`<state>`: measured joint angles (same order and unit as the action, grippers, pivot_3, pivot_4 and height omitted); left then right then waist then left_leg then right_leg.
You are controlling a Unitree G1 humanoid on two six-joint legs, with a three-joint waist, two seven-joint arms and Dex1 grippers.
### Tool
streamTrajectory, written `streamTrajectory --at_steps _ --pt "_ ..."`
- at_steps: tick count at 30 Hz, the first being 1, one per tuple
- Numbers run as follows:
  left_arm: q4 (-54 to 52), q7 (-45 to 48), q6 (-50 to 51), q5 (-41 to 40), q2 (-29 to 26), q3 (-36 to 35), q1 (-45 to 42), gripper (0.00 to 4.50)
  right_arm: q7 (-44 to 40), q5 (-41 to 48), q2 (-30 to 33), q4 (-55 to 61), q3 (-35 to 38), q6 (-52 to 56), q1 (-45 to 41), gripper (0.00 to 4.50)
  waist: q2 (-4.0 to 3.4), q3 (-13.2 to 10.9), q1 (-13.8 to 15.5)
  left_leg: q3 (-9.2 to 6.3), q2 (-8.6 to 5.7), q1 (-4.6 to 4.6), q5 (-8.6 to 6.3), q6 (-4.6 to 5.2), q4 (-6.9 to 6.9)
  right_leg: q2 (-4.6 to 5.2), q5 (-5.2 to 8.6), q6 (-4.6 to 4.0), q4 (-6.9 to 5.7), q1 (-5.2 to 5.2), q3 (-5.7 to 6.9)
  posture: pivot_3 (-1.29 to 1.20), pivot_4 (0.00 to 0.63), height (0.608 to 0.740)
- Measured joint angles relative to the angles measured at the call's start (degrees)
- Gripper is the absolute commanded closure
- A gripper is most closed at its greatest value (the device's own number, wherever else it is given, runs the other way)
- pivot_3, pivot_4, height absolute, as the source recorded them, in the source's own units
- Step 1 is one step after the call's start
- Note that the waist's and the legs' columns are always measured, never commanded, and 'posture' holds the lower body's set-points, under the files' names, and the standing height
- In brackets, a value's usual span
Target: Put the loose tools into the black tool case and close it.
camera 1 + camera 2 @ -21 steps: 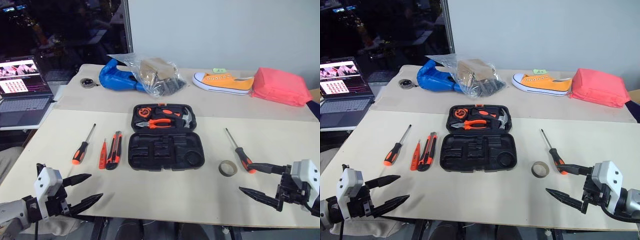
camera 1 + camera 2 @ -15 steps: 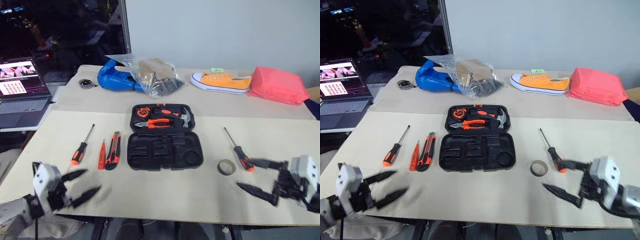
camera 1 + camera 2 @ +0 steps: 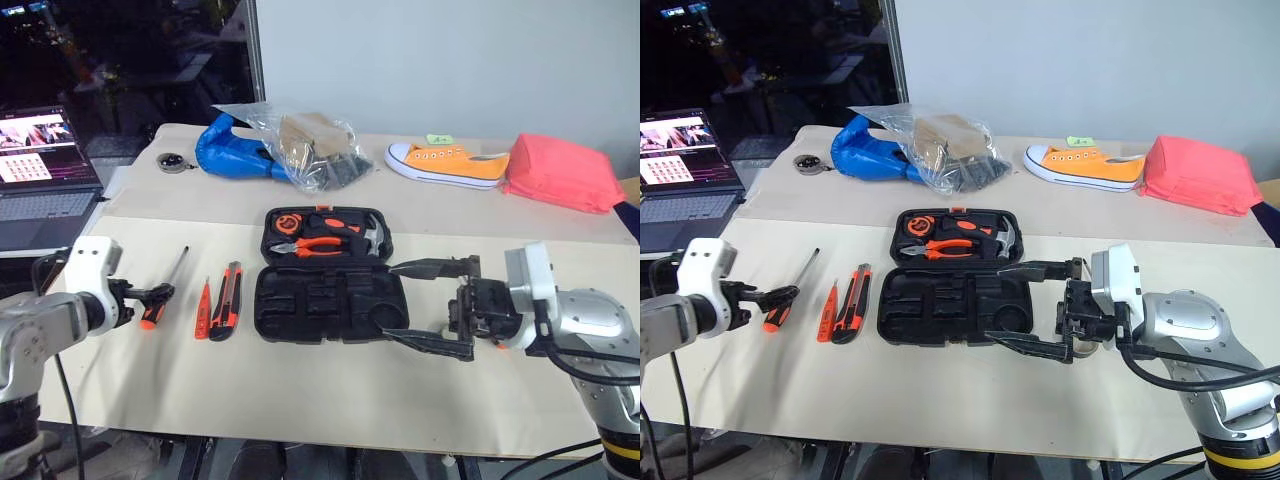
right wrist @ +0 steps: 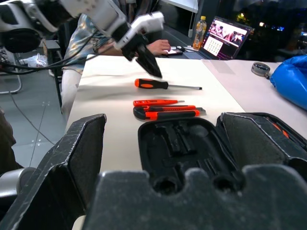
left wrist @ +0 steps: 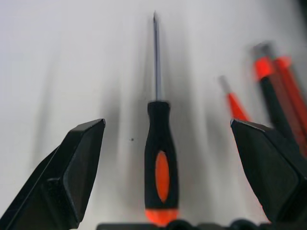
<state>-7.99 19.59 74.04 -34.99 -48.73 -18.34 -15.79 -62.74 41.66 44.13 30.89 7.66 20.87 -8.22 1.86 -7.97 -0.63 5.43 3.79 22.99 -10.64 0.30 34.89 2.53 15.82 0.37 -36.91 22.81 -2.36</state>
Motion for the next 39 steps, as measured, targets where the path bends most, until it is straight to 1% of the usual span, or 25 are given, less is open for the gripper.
streamTrajectory --at_steps 1,4,6,7,8,9,13,14,16,18,19,20,22,23,25,26,28,29,30,31,34,36,39 --pt "2.13 0.34 -0.03 0.95 0.0 1.97 -1.11 0.68 -0.56 -0.16 0.0 -0.39 0.04 -0.4 0.26 0.0 0.01 0.01 -0.05 0.01 -0.01 0.28 0.0 0.0 0.03 -0.02 0.0 0.0 -0.07 0.31 -0.03 0.0 0.15 0.74" --pt "4.47 1.22 -0.46 2.85 -0.41 3.63 -2.79 1.98 -1.16 -0.95 0.0 -1.2 0.2 -1.33 1.1 0.0 -0.1 0.05 0.04 0.0 -0.06 0.33 0.0 -0.01 0.04 -0.05 0.03 -0.02 -0.13 0.39 -0.03 0.0 0.15 0.74" --pt "5.01 1.44 -0.97 3.73 -0.42 3.9 -2.9 2.6 -1.44 -1.11 0.0 -1.29 0.35 -1.82 1.8 0.0 -0.11 0.05 0.07 0.0 -0.05 0.3 0.0 -0.01 0.05 -0.05 0.04 -0.03 -0.17 0.37 -0.02 0.0 0.15 0.74" --pt "5.04 1.7 -1.22 3.97 -0.41 3.91 -2.84 3.07 -1.47 -1.18 0.0 -1.28 0.38 -1.94 2.13 0.0 -0.1 0.05 0.05 0.0 -0.05 0.29 0.0 -0.01 0.1 -0.04 0.04 -0.03 -0.21 0.36 -0.02 0.0 0.15 0.74" --pt "4.96 2.11 -1.44 4.01 -0.41 3.94 -2.6 3.32 -1.46 -1.26 0.0 -1.28 0.38 -2.06 2.27 0.0 -0.11 0.05 0.03 0.0 -0.03 0.26 0.0 -0.01 0.11 -0.03 0.03 -0.03 -0.21 0.34 -0.03 0.0 0.15 0.74" --pt "4.47 2.69 -2.09 4.09 -0.41 3.86 -1.91 3.72 -1.42 -1.53 0.0 -1.27 0.47 -2.27 2.53 0.0 -0.1 0.05 -0.03 0.0 -0.02 0.21 0.0 -0.01 0.14 0.0 0.02 -0.03 -0.23 0.3 -0.06 0.0 0.15 0.74" --pt "0.5 7.39 -6.26 2.63 0.11 2.69 0.79 3.73 -0.84 -2.09 -0.11 -1.24 1.31 -2.99 4.51 0.0 -0.02 0.01 -0.01 -0.01 0.02 0.22 0.02 -0.02 0.22 0.0 -0.01 -0.03 -0.22 0.27 -0.04 0.0 0.15 0.74" --pt "-2.27 10.55 -7.72 0.77 -0.19 1.62 0.83 3.73 -0.58 -2.07 -0.27 -1.2 2.23 -2.99 5.91 0.0 0.06 -0.01 0.25 -0.05 0.03 0.3 0.04 -0.04 0.23 -0.01 -0.01 -0.04 -0.21 0.29 0.03 0.0 0.15 0.74" --pt "-7.68 16.74 -10.11 -2.25 -3.25 1.11 0.16 3.73 -0.14 -2.03 -0.32 -0.95 3.86 -3.02 8.33 0.0 0.1 0.0 0.55 -0.05 0.02 0.29 0.05 -0.06 0.22 0.0 -0.01 -0.05 -0.2 0.29 0.03 0.0 0.15 0.74" --pt "-12.08 23.73 -12.33 -4.36 -7.29 3.09 -3.65 3.73 0.22 -2.03 -0.37 -0.84 6.23 -3.21 11.66 0.0 0.0 0.05 1.05 -0.01 -0.04 0.29 0.04 -0.06 0.17 0.01 0.0 -0.04 -0.16 0.27 0.02 0.0 0.15 0.74" --pt "-13.45 26.21 -13.37 -5.0 -8.43 4.47 -5.18 3.73 0.47 -2.04 -0.45 -0.82 6.93 -3.25 12.41 0.0 -0.14 0.13 1.15 0.02 -0.08 0.28 0.03 -0.04 0.18 0.01 0.0 -0.03 -0.15 0.26 -0.03 0.0 0.15 0.74" --pt "-14.01 29.7 -15.05 -4.53 -9.0 8.6 -8.4 3.73 0.97 -2.01 -0.69 -0.5 8.43 -3.42 14.03 0.0 -0.29 0.21 1.2 0.05 -0.16 0.27 0.03 -0.03 0.18 0.01 0.01 -0.01 -0.15 0.24 -0.07 0.0 0.15 0.74" --pt "-13.04 34.72 -18.51 -0.11 -7.33 20.62 -16.38 3.73 1.64 -2.05 -1.02 -0.21 11.3 -3.68 17.53 0.0 -0.44 0.25 1.75 0.12 -0.36 0.27 0.04 -0.02 0.34 -0.09 0.05 0.05 -0.16 0.06 -0.02 0.0 0.15 0.74" --pt "-11.39 37.31 -21.22 3.12 -5.75 27.36 -19.61 3.73 1.79 -2.02 -1.07 0.0 13.07 -3.75 19.12 0.0 -0.45 0.25 1.89 0.12 -0.35 0.24 0.04 -0.02 0.39 -0.14 0.05 0.04 -0.17 0.0 -0.02 0.0 0.15 0.74" --pt "-6.82 41.35 -26.15 8.35 -3.39 36.16 -22.85 3.73 1.97 -1.94 -1.07 0.28 15.68 -3.81 20.9 0.0 -0.43 0.24 1.21 0.02 -0.35 0.26 0.05 -0.01 0.45 -0.25 0.04 0.04 -0.18 -0.02 -0.14 0.0 0.15 0.74" --pt "-5.29 42.16 -27.37 9.74 -2.78 37.97 -23.55 3.73 1.99 -1.95 -1.02 0.25 16.17 -3.81 21.12 0.0 -0.41 0.23 0.83 -0.06 -0.36 0.25 0.05 -0.01 0.46 -0.33 0.04 0.04 -0.18 -0.02 -0.23 0.0 0.15 0.74" --pt "4.46 45.4 -34.49 17.13 1.55 45.31 -29.54 3.73 1.67 -1.93 -0.69 0.16 19.02 -3.92 22.83 0.0 -0.4 0.21 0.75 -0.36 -0.42 0.26 0.05 0.01 0.65 -0.44 0.04 0.04 -0.18 -0.12 -0.15 0.0 0.15 0.74" --pt "7.34 46.18 -36.91 19.39 2.61 46.99 -31.17 3.73 1.6 -1.93 -0.54 0.2 19.61 -3.95 22.79 0.0 -0.4 0.21 0.67 -0.41 -0.4 0.29 0.04 0.02 0.75 -0.49 0.05 0.06 -0.2 -0.1 -0.15 0.0 0.15 0.74" --pt "14.11 47.7 -41.78 23.74 4.94 49.93 -34.33 3.73 1.54 -1.94 -0.4 0.24 20.88 -4.03 23.16 0.0 -0.41 0.21 0.64 -0.46 -0.4 0.28 0.0 0.1 0.83 -0.51 0.07 0.08 -0.19 -0.17 -0.15 0.0 0.15 0.74" --pt "15.92 47.99 -43.04 24.92 5.5 50.55 -35.04 3.73 1.54 -1.94 -0.36 0.29 21.01 -4.05 23.13 0.0 -0.41 0.21 0.51 -0.47 -0.4 0.28 -0.04 0.16 0.85 -0.52 0.08 0.11 -0.19 -0.17 -0.17 0.0 0.15 0.74" --pt "27.51 49.67 -50.49 30.51 9.66 52.52 -38.58 3.73 1.83 -1.91 -0.38 0.93 21.66 -4.05 24.01 0.0 -0.42 0.2 0.32 -0.56 -0.41 0.36 -0.1 0.25 0.91 -0.52 0.08 0.1 -0.18 -0.19 -0.16 0.0 0.15 0.74" --pt "33.27 50.85 -55.11 33.68 12.4 53.36 -41.44 3.73 2.2 -1.73 -0.44 2.61 21.99 -4.05 24.46 0.0 -0.42 0.2 0.48 -0.58 -0.44 0.43 -0.13 0.29 0.96 -0.52 0.08 0.11 -0.16 -0.18 -0.17 0.0 0.15 0.74" --pt "38.65 52.2 -60.29 36.7 14.67 53.39 -43.42 3.73 3.14 -1.03 -0.79 3.93 22.3 -4.05 25.2 0.0 -0.42 0.21 0.38 -0.59 -0.45 0.39 -0.21 0.42 0.98 -0.5 0.1 0.15 -0.14 -0.26 -0.19 0.0 0.15 0.74"
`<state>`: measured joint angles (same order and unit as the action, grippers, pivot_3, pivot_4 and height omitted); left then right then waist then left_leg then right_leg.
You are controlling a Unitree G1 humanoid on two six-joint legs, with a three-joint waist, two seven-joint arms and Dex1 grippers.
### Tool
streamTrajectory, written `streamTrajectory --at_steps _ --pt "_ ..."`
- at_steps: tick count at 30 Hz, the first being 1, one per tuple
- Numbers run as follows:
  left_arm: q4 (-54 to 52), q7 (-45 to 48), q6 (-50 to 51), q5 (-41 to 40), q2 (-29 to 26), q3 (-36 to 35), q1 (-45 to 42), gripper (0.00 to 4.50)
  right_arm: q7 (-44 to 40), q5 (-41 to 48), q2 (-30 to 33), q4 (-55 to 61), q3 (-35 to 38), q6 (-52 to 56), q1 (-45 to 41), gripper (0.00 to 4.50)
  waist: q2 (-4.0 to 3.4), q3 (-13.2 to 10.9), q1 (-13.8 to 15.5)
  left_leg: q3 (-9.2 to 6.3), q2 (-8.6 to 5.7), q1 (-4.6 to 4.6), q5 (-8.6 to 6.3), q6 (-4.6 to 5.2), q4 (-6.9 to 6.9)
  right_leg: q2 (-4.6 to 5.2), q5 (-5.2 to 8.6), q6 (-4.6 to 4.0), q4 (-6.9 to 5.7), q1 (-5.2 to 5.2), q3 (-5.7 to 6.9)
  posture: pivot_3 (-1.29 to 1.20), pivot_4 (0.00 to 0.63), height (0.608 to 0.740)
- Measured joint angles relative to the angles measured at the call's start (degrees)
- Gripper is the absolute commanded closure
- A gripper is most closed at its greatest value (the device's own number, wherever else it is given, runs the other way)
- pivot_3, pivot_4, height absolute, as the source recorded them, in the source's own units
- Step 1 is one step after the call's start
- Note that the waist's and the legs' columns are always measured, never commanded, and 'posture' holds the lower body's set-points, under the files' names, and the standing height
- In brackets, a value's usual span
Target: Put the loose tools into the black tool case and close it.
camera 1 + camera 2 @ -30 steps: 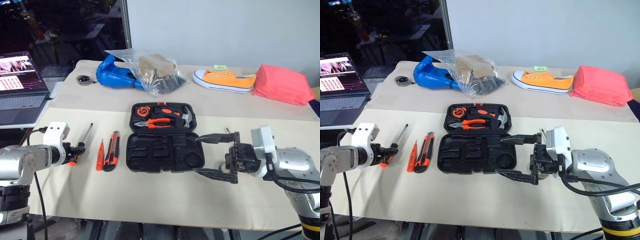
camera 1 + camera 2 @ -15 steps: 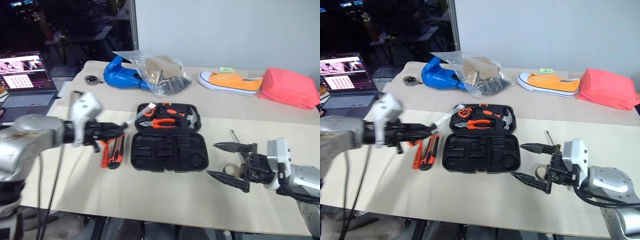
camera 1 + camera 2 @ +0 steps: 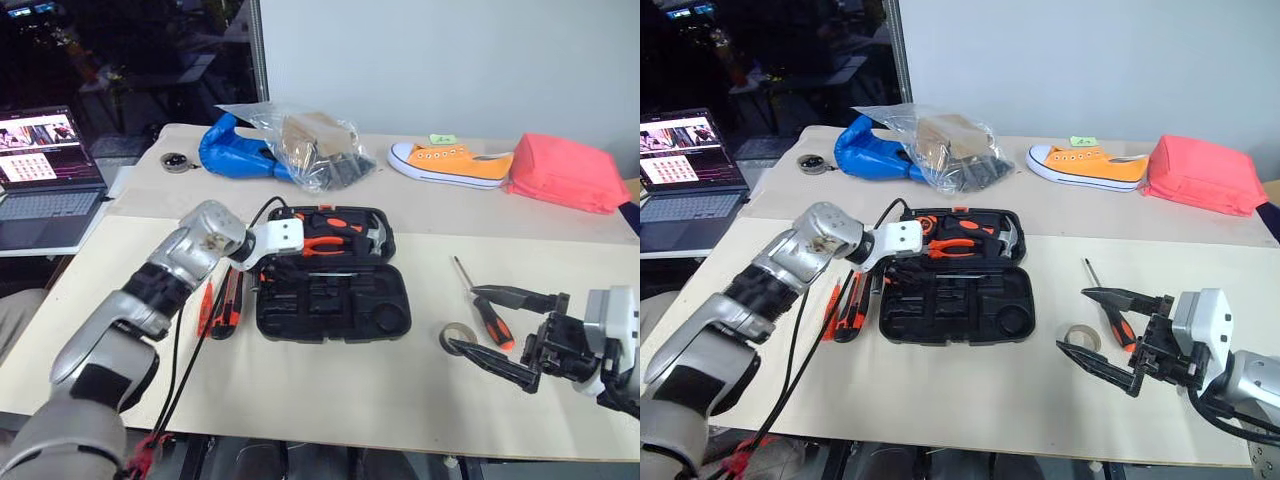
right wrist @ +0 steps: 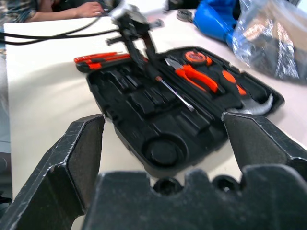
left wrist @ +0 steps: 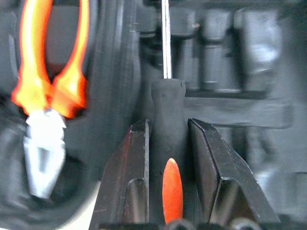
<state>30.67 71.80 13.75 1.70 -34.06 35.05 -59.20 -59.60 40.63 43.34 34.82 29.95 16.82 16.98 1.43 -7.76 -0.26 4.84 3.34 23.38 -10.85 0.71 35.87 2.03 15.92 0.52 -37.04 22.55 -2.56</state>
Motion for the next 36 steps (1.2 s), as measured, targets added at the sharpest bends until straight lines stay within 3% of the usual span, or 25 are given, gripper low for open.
streamTrajectory --at_steps 8,9,12,15,18,22,26,31,36 --pt "7.35 1.45 -4.91 4.23 4.16 -1.2 -1.99 3.73 1.32 0.04 -1.07 2.02 0.1 0.0 2.23 0.0 -0.04 0.03 0.26 -0.13 -0.18 -0.18 0.0 0.01 0.09 0.13 0.1 0.29 -0.06 -0.23 0.02 0.0 0.15 0.74" --pt "7.49 1.61 -4.99 4.65 4.34 -1.48 -1.98 2.72 1.37 0.03 -1.1 2.07 0.1 0.0 2.33 0.0 -0.05 0.03 0.24 -0.17 -0.24 -0.19 0.01 0.02 0.09 0.16 0.1 0.31 -0.06 -0.23 0.01 0.0 0.15 0.74" --pt "7.49 1.95 -5.29 5.5 4.61 -1.89 -1.88 1.83 1.8 0.03 -1.15 2.11 0.08 0.0 2.34 0.0 -0.08 0.05 0.25 -0.23 -0.33 -0.18 0.02 0.04 0.09 0.24 0.07 0.34 -0.06 -0.25 0.01 0.0 0.15 0.74" --pt "4.68 1.7 -3.38 4.88 3.44 -4.56 -0.46 1.83 2.25 0.03 -1.16 2.26 -0.01 0.0 2.33 0.0 -0.08 0.03 0.08 -0.27 -0.32 -0.1 0.02 0.04 0.08 0.24 0.06 0.32 -0.06 -0.17 0.0 0.0 0.15 0.74" --pt "-8.51 1.48 5.77 0.19 -0.7 -12.97 3.51 1.83 2.29 0.03 -1.19 2.36 -0.2 -0.06 2.21 0.0 -0.1 0.03 -0.57 -0.56 -0.33 -0.05 -0.04 0.13 0.04 0.25 0.03 0.2 -0.05 -0.15 0.0 0.0 0.15 0.74" --pt "-19.32 -1.62 14.24 -3.73 -1.7 -19.65 9.62 2.94 2.32 0.01 -1.16 2.23 -0.44 -0.07 1.64 0.0 -0.22 0.09 -0.57 -0.8 -0.43 -0.09 -0.1 0.21 0.06 0.33 0.14 0.32 -0.09 -0.27 -0.07 0.0 0.15 0.74" --pt "-27.27 -10.81 19.36 -5.39 1.52 -24.91 20.96 4.46 2.28 -0.06 -1.14 1.45 -1.62 -0.09 0.67 0.0 -0.23 0.1 -0.3 -0.9 -0.49 -0.07 -0.09 0.21 0.15 0.39 0.13 0.33 -0.16 -0.31 -0.04 0.0 0.15 0.74" --pt "-30.02 -25.37 19.98 -6.09 11.96 -27.98 26.52 4.49 2.28 -0.07 -1.1 0.77 -2.39 -0.08 -0.85 0.0 -0.21 0.09 0.88 -1.0 -0.57 -0.07 -0.07 0.23 0.32 0.41 0.05 0.42 -0.13 -0.45 -0.04 0.0 0.15 0.74" --pt "-29.05 -34.82 19.93 -3.65 16.51 -26.51 28.5 4.49 2.31 -0.08 -0.36 0.69 -2.37 0.02 -0.55 0.0 -0.35 0.18 0.51 -1.02 -0.63 -0.11 -0.08 0.23 0.19 0.37 0.04 0.41 -0.11 -0.44 -0.17 0.0 0.15 0.74"
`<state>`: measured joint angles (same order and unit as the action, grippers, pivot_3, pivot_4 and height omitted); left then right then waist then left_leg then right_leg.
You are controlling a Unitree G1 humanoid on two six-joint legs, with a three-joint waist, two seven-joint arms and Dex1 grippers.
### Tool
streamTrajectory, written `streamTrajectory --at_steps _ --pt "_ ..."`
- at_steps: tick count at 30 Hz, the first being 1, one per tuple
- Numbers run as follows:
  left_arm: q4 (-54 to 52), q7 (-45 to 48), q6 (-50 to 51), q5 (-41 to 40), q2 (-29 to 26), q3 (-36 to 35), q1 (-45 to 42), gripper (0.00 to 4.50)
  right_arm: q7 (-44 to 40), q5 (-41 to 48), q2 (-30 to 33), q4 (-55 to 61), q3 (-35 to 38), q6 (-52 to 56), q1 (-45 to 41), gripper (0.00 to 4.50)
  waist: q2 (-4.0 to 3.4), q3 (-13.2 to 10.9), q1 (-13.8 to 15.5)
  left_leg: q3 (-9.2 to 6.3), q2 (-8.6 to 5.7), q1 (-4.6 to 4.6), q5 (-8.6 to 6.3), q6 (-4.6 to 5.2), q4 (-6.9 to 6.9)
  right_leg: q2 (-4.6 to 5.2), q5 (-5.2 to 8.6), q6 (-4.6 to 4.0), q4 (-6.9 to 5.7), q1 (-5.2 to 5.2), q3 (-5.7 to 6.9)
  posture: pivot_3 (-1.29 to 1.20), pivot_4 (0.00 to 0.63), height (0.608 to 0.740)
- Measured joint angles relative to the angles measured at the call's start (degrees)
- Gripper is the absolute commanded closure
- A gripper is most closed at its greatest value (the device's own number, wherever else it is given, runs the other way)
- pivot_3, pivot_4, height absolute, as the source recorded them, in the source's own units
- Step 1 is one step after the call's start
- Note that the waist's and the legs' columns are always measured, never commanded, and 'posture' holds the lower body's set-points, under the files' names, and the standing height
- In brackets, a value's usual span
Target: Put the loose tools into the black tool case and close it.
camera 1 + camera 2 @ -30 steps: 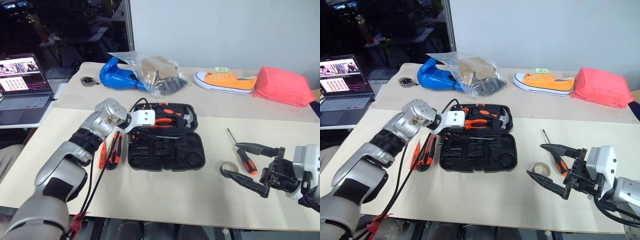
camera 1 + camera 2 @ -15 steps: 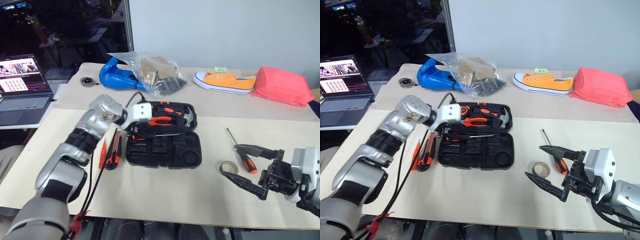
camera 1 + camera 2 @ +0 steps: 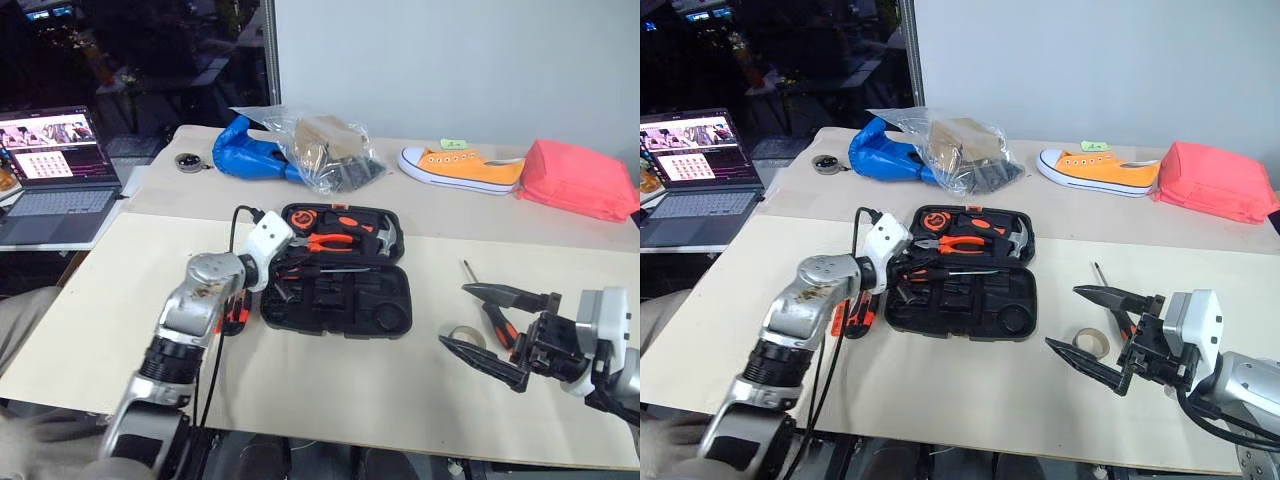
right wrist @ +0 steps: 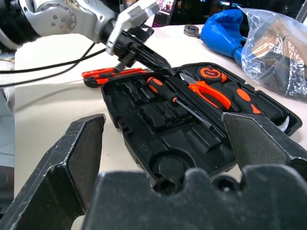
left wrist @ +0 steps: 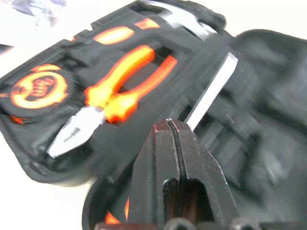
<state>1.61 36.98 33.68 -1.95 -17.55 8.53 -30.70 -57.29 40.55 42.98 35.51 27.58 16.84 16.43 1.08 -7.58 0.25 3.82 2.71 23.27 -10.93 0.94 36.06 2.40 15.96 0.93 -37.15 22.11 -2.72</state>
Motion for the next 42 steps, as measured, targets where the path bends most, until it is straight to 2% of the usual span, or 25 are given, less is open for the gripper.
streamTrajectory --at_steps 8,13,16,20,23,27,29,30,32,36,41,42 --pt "3.58 -1.32 -6.3 4.84 -1.85 6.55 1.26 4.49 0.4 0.08 2.63 0.41 0.13 1.48 0.27 0.0 -0.12 0.44 -0.22 -0.04 -0.02 -0.07 0.0 -0.01 0.01 0.0 0.01 0.0 0.02 -0.1 -0.01 0.0 0.15 0.74" --pt "7.27 -2.84 -12.72 8.29 -2.22 8.77 1.74 4.49 1.36 -0.14 3.41 0.69 0.55 2.63 1.07 0.0 -0.25 0.79 -0.29 -0.05 0.0 -0.5 -0.01 -0.01 0.0 0.01 0.04 0.0 0.04 -0.56 0.01 0.0 0.15 0.74" --pt "8.28 -3.09 -17.03 11.06 -3.67 10.56 2.05 4.49 2.63 -0.8 3.39 0.84 0.81 3.34 2.67 0.0 -0.24 0.82 -0.57 -0.03 0.06 -0.97 -0.03 -0.03 -0.1 0.08 0.42 0.36 0.1 -0.99 -0.02 0.0 0.15 0.74" --pt "10.16 -4.45 -20.94 13.99 -3.1 11.92 2.05 4.49 2.93 -1.05 3.1 0.81 2.55 3.56 4.1 0.0 -0.25 1.07 -0.68 -0.02 0.08 -1.01 -0.03 -0.03 -0.1 0.19 0.46 0.41 0.12 -1.09 -0.05 0.0 0.15 0.74" --pt "9.83 -5.49 -21.04 11.31 0.34 8.44 3.46 4.49 5.31 -1.67 1.54 0.68 3.66 3.56 4.3 0.0 -0.24 1.1 -0.34 -0.02 0.08 -0.94 -0.03 -0.03 -0.08 0.26 0.45 0.44 0.14 -1.05 -0.04 0.0 0.15 0.74" --pt "1.11 -0.26 -15.59 -0.91 1.88 2.24 9.01 4.49 9.78 -3.02 0.42 0.07 6.5 4.84 5.09 0.0 -0.21 1.05 -0.25 -0.01 0.09 -0.54 -0.03 -0.03 -0.1 0.25 0.27 0.1 0.16 -0.71 -0.02 0.0 0.15 0.74" --pt "-5.31 3.44 -9.86 -8.7 1.38 -0.27 9.74 3.99 11.51 -4.45 0.39 -0.66 6.63 6.0 5.4 0.0 -0.24 1.04 -0.27 -0.02 0.11 -0.19 -0.02 -0.02 -0.09 0.19 0.23 0.04 0.1 -0.3 0.0 0.0 0.15 0.74" --pt "-10.47 6.74 -5.03 -14.9 -1.13 -2.86 9.79 3.76 13.54 -6.46 1.88 -0.78 6.19 8.4 5.31 0.0 -0.19 1.01 -0.58 -0.03 0.12 0.12 -0.01 -0.02 -0.06 0.07 0.2 0.0 0.05 0.07 -0.02 0.0 0.15 0.74" --pt "-15.97 10.33 -1.08 -20.78 -4.92 -5.82 9.53 3.06 16.52 -9.09 4.28 -2.17 5.49 12.09 4.67 0.0 -0.21 1.02 -1.05 -0.01 0.1 0.08 -0.01 -0.02 -0.08 0.08 0.19 -0.01 0.04 0.06 -0.05 0.0 0.15 0.74" --pt "-27.14 19.24 7.91 -34.26 -15.12 -9.65 10.58 1.67 20.17 -9.98 8.76 -8.3 0.18 23.0 -3.52 0.0 -0.12 0.89 -1.34 0.02 0.02 -0.01 -0.01 -0.02 -0.12 0.06 0.2 0.0 0.07 0.03 -0.11 0.0 0.15 0.74" --pt "-32.61 22.85 13.25 -41.97 -22.42 -10.98 11.19 0.02 20.77 -10.1 10.67 -15.03 -8.25 31.8 -13.42 0.0 -0.13 0.76 -0.94 0.0 0.04 -0.01 0.0 -0.01 -0.07 0.04 0.25 0.07 0.08 0.03 -0.05 0.0 0.15 0.74" --pt "-33.56 22.95 14.0 -43.13 -23.65 -11.2 11.07 0.02 20.88 -10.16 10.69 -17.12 -10.35 33.89 -16.23 0.0 -0.12 0.73 -0.98 0.01 0.03 0.0 0.0 -0.01 -0.06 0.04 0.25 0.08 0.1 0.04 -0.07 0.0 0.15 0.74"
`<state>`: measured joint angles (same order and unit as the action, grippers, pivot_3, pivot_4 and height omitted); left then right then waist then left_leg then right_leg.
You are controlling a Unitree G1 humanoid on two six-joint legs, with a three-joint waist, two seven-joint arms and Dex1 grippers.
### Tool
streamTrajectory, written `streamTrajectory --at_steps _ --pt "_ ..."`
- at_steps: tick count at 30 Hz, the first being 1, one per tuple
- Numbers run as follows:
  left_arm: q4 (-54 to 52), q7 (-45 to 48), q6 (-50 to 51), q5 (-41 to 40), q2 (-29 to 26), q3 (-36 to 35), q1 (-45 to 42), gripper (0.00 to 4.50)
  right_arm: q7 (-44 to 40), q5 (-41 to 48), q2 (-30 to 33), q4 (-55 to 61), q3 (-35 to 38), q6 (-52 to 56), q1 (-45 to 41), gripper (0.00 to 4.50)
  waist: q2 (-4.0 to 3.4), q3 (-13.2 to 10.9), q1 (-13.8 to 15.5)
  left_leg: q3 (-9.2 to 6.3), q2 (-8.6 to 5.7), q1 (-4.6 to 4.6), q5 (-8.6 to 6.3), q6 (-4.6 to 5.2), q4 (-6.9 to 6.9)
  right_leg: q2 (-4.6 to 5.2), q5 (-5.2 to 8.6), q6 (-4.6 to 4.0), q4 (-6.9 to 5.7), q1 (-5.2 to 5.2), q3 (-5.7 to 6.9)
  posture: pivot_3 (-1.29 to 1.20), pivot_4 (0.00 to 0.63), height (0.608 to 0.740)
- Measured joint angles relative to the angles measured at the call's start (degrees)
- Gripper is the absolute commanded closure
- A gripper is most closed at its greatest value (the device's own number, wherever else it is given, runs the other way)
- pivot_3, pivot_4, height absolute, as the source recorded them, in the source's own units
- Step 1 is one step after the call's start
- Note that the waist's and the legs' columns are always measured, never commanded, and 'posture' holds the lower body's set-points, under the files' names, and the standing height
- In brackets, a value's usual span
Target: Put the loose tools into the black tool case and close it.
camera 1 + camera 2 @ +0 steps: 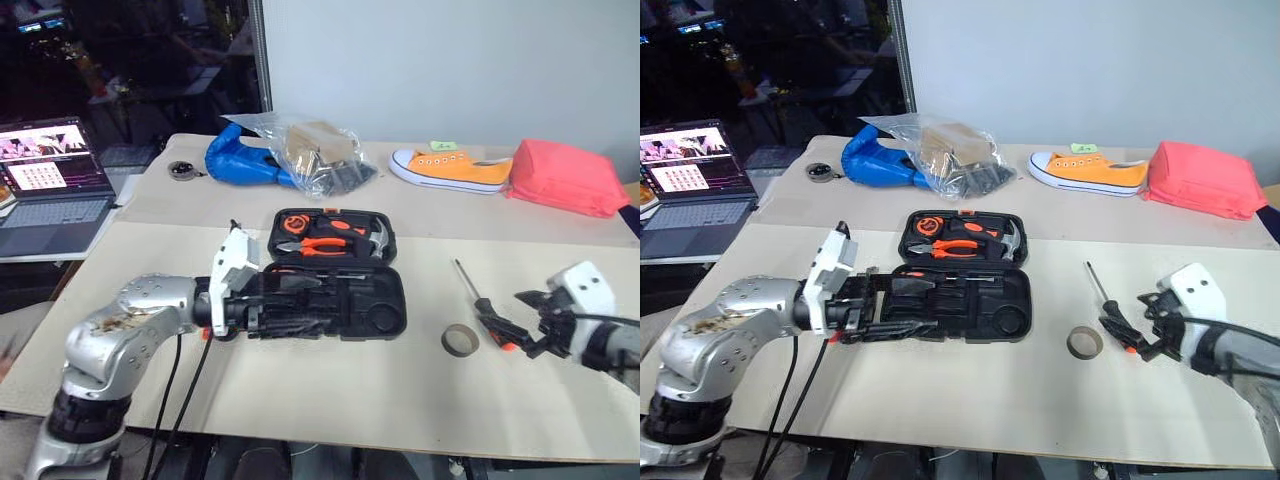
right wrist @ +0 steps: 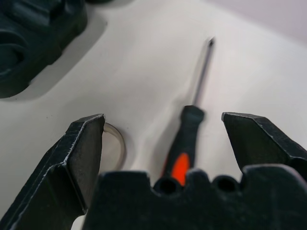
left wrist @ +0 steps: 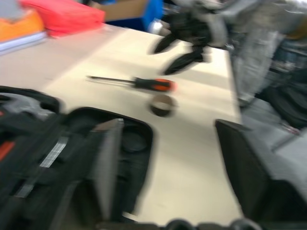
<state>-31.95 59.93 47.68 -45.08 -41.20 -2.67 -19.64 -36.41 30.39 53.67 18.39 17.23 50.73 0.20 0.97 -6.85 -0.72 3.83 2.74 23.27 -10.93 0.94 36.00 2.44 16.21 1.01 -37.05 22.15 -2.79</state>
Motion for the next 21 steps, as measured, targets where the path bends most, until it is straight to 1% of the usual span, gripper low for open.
streamTrajectory --at_steps 2,3,4,5,6,7,10,13,18,19,21 --pt "-1.46 -0.01 0.48 -1.18 -0.89 -0.15 -0.22 0.0 0.68 -1.05 0.04 -3.84 -3.92 3.58 -4.61 0.54 0.0 -0.03 -0.01 0.02 -0.01 0.01 0.0 0.0 -0.01 0.03 -0.01 0.0 0.03 0.0 -0.04 0.0 0.15 0.74" --pt "-2.14 -0.32 0.5 -1.7 -1.11 -0.15 -0.19 0.0 0.96 -2.42 0.44 -5.89 -6.37 4.76 -6.6 0.73 -0.01 -0.04 0.03 0.02 -0.03 0.04 0.0 0.0 -0.02 0.03 -0.04 -0.04 0.06 0.01 -0.04 0.0 0.15 0.74" --pt "-2.45 -0.53 0.5 -2.08 -1.21 -0.14 -0.15 0.0 1.09 -3.45 1.1 -7.15 -8.27 5.26 -7.51 1.14 -0.03 -0.05 0.17 0.02 -0.05 0.08 0.0 0.01 -0.04 0.03 -0.03 -0.04 0.06 0.03 -0.02 0.0 0.15 0.74" --pt "-2.49 -0.63 0.49 -2.15 -1.27 -0.14 -0.14 0.0 1.09 -3.79 1.24 -7.61 -8.79 5.48 -7.86 1.14 -0.03 -0.05 0.17 0.01 -0.05 0.08 0.0 0.01 -0.05 0.03 -0.02 -0.04 0.07 0.03 -0.02 0.0 0.15 0.74" --pt "-2.59 -1.15 0.49 -2.26 -1.43 -0.14 -0.06 0.0 1.17 -5.01 1.54 -8.85 -10.4 6.2 -9.04 1.67 -0.03 -0.06 0.31 -0.01 -0.07 0.18 -0.03 0.04 -0.09 0.01 0.03 -0.06 0.1 0.1 0.01 0.0 0.15 0.74" --pt "-2.78 -1.64 0.5 -2.29 -1.46 -0.12 -0.04 0.0 1.21 -5.67 1.94 -9.57 -11.44 6.46 -9.81 1.82 -0.03 -0.07 0.24 -0.01 -0.07 0.2 -0.06 0.08 -0.08 0.0 0.04 -0.06 0.1 0.11 0.0 0.0 0.15 0.74" --pt "-3.7 -3.01 0.5 -2.91 -1.53 -0.14 0.33 0.0 1.09 -7.69 3.55 -10.03 -12.59 6.72 -10.59 2.77 -0.04 -0.11 0.19 -0.01 -0.07 0.25 -0.1 0.13 -0.09 0.01 0.06 -0.02 0.16 0.13 0.0 0.0 0.15 0.74" --pt "-4.46 -3.64 0.41 -3.77 -1.72 -0.15 1.33 0.0 0.56 -8.66 4.07 -9.95 -12.62 6.75 -10.71 3.86 0.0 -0.14 0.15 -0.01 -0.07 0.24 -0.1 0.13 -0.08 0.02 0.06 -0.02 0.16 0.11 0.0 0.0 0.15 0.74" --pt "-4.98 -6.78 -2.03 -3.12 -1.1 -1.36 3.05 0.0 -2.02 -7.92 4.4 -8.13 -11.06 6.47 -10.79 3.9 -0.06 -0.25 -0.04 0.0 -0.04 0.16 -0.09 0.13 -0.05 0.02 0.05 -0.01 0.1 0.09 -0.05 0.0 0.15 0.74" --pt "-5.05 -7.79 -4.35 -1.77 -0.01 -2.22 4.97 0.0 -3.76 -6.34 4.39 -6.65 -9.65 6.01 -11.41 3.9 -0.16 -0.33 -0.2 0.02 -0.03 0.13 -0.09 0.13 -0.06 0.01 0.05 -0.01 0.08 0.09 -0.12 0.0 0.15 0.74" --pt "-5.03 -8.28 -6.38 -0.66 0.35 -3.15 7.66 0.0 -6.46 -4.1 4.42 -3.58 -8.59 5.41 -14.12 3.9 -0.23 -0.52 -0.65 0.04 -0.01 0.07 -0.09 0.13 -0.06 -0.07 0.04 -0.02 0.03 0.1 -0.25 0.0 0.15 0.74"
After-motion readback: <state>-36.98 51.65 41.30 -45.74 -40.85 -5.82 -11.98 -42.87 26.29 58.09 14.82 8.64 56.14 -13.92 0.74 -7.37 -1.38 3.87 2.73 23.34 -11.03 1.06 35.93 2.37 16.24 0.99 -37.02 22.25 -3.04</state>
